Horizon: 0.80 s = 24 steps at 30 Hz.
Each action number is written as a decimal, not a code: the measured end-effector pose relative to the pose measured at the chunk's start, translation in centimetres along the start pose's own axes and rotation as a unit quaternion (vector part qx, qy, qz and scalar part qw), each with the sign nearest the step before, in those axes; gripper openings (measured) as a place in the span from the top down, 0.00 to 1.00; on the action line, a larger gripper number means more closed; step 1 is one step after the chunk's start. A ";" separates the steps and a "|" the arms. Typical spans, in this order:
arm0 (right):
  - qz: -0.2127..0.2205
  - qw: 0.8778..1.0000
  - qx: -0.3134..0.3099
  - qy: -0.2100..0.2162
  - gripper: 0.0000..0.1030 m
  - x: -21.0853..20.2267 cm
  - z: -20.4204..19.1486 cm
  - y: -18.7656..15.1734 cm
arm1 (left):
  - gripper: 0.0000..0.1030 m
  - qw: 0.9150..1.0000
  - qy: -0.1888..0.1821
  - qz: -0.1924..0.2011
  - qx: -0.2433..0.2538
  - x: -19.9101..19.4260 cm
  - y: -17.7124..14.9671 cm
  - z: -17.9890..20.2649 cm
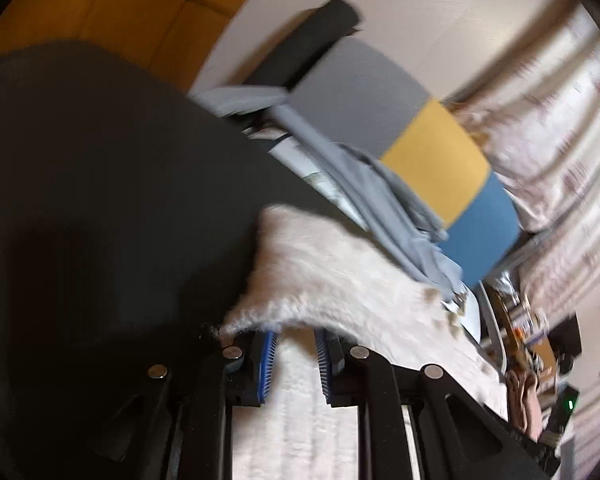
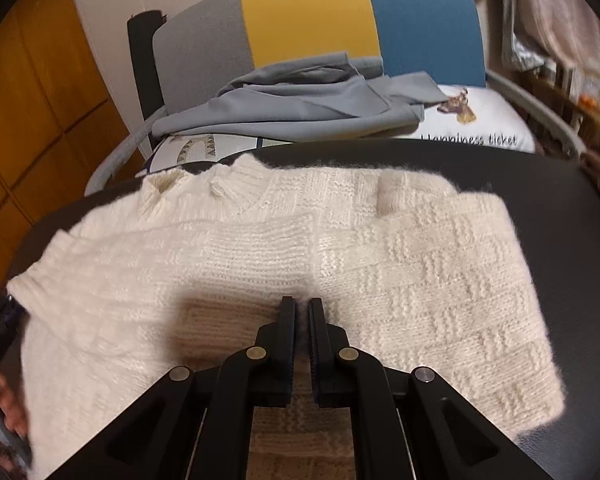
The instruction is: Fold clothes
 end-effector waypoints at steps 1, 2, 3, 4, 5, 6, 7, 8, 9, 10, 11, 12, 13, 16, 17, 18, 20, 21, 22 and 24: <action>0.001 1.000 0.003 0.006 0.94 0.0 -0.1 0.0 | 0.95 0.999 -0.001 -0.004 -0.032 0.2 -0.2 -1.2; 0.001 1.000 0.005 0.011 0.94 0.1 -0.2 -0.1 | 0.96 0.998 -0.006 0.004 -0.058 0.0 -0.3 -2.1; 0.002 1.000 0.008 0.017 0.94 0.1 -0.3 -0.1 | 0.96 0.998 -0.008 0.009 -0.066 -0.1 -0.3 -2.4; 0.003 1.000 0.011 0.023 0.94 0.1 -0.4 -0.1 | 0.96 0.997 -0.009 0.013 -0.070 -0.2 -0.3 -2.6; 0.003 1.000 0.013 0.028 0.94 0.1 -0.5 -0.2 | 0.96 0.997 -0.010 0.017 -0.074 -0.3 -0.3 -2.8; 0.004 0.999 0.016 0.034 0.94 0.1 -0.6 -0.2 | 0.96 0.997 -0.011 0.017 -0.074 -0.3 -0.3 -2.8; 0.004 0.999 0.019 0.040 0.94 0.2 -0.7 -0.2 | 0.96 0.997 -0.011 0.018 -0.072 -0.2 -0.3 -2.8; 0.005 0.999 0.021 0.045 0.94 0.2 -0.8 -0.3 | 0.96 0.997 -0.012 0.017 -0.073 -0.2 -0.3 -2.8; 0.006 0.998 0.024 0.051 0.93 0.2 -0.9 -0.3 | 0.96 0.997 -0.013 0.017 -0.074 -0.2 -0.3 -2.9; 0.006 0.998 0.027 0.057 0.93 0.2 -1.0 -0.3 | 0.96 0.997 -0.013 0.016 -0.076 -0.1 -0.2 -2.9; 0.006 0.997 0.034 0.062 0.93 0.1 -1.0 -0.3 | 0.96 0.998 -0.005 0.010 -0.069 -0.2 -0.5 -2.8; 0.004 0.996 0.056 0.066 0.92 -0.2 -0.4 -0.3 | 0.96 0.998 0.005 0.002 -0.060 -0.4 -0.7 -2.7; 0.002 0.995 0.077 0.068 0.86 -0.6 0.2 -0.2 | 0.95 0.999 0.020 -0.004 -0.040 -0.9 -1.0 -2.3; 0.017 0.993 0.103 0.054 0.82 -2.7 1.5 0.1 | 0.85 0.997 0.071 0.006 0.036 -3.6 -1.9 -0.7; 0.025 0.995 0.087 0.053 0.82 -3.3 1.2 0.3 | 0.84 0.996 0.077 0.017 0.046 -4.5 -2.1 -0.3; 0.033 0.996 0.070 0.051 0.82 -3.9 0.8 0.4 | 0.84 0.995 0.077 0.030 0.048 -5.7 -2.1 0.1; 0.038 0.997 0.043 0.058 0.82 -4.4 -0.5 0.8 | 0.84 0.995 0.076 0.059 0.037 -7.3 -1.6 0.7; 0.038 0.997 0.030 0.064 0.82 -4.4 -1.4 1.0 | 0.84 0.993 0.081 0.077 0.028 -7.9 -1.0 1.0; 0.038 0.997 0.018 0.070 0.82 -4.4 -2.3 1.2 | 0.83 0.991 0.087 0.095 0.018 -8.5 -0.3 1.4; 0.034 0.996 -0.007 0.081 0.82 -3.7 -4.3 1.3 | 0.82 0.991 0.068 0.109 0.029 -7.8 0.8 3.7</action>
Point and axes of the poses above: each gripper's, at about its wrist camera, not at the fingertips, and x roughly the way its jaws point, z to its right, y to its top, the point moved 10 cm from there along x, roughly the way its jaws point, and after that the axes turned 2 degrees about z, right-handed, at the moved point
